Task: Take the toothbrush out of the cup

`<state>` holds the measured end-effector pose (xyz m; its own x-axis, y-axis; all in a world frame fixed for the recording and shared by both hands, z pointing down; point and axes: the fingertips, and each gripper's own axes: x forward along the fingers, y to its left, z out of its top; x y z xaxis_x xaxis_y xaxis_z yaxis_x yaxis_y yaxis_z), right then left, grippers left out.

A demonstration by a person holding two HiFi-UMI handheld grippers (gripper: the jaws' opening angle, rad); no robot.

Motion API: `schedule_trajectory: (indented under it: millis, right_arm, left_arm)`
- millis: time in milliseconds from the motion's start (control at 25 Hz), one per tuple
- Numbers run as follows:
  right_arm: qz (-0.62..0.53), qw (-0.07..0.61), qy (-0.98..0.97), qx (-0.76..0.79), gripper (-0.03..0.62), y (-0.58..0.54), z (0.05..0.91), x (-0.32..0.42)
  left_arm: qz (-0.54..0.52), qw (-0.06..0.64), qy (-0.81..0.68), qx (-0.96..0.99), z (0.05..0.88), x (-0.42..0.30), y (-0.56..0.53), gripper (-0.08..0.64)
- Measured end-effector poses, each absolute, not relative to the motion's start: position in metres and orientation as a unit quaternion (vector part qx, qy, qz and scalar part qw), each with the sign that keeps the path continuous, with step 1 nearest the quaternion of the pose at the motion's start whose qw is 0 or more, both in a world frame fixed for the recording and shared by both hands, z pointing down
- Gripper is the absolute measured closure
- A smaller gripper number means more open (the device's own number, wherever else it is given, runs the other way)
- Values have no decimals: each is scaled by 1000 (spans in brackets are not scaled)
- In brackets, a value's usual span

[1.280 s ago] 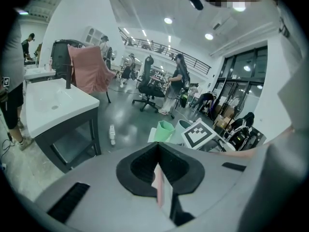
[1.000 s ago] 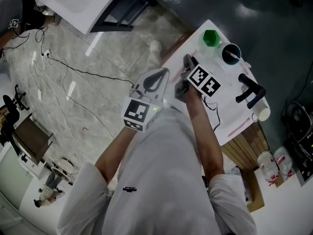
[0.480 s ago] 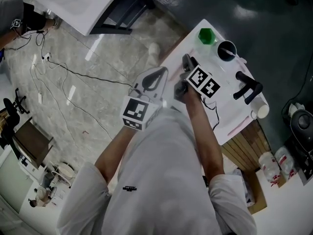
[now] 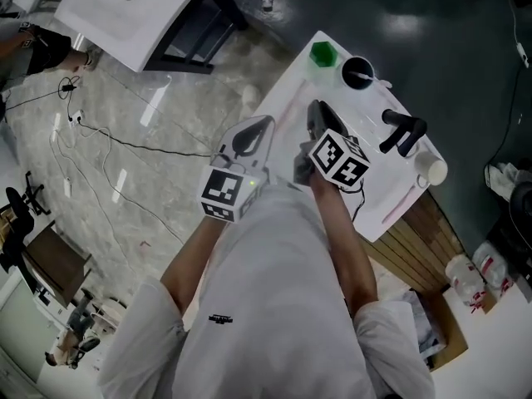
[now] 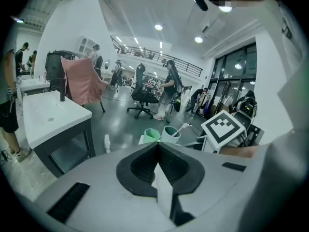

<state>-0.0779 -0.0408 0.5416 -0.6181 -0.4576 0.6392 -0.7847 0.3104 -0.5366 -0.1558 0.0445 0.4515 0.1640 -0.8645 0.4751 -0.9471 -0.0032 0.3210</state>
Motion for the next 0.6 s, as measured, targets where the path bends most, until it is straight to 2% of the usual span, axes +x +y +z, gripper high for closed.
schedule_trajectory:
  millis: [600]
  right_arm:
    - [286,118,-887,344,578,-12,426,0]
  left_arm:
    - [65,225,-638,734,402,-97,58,560]
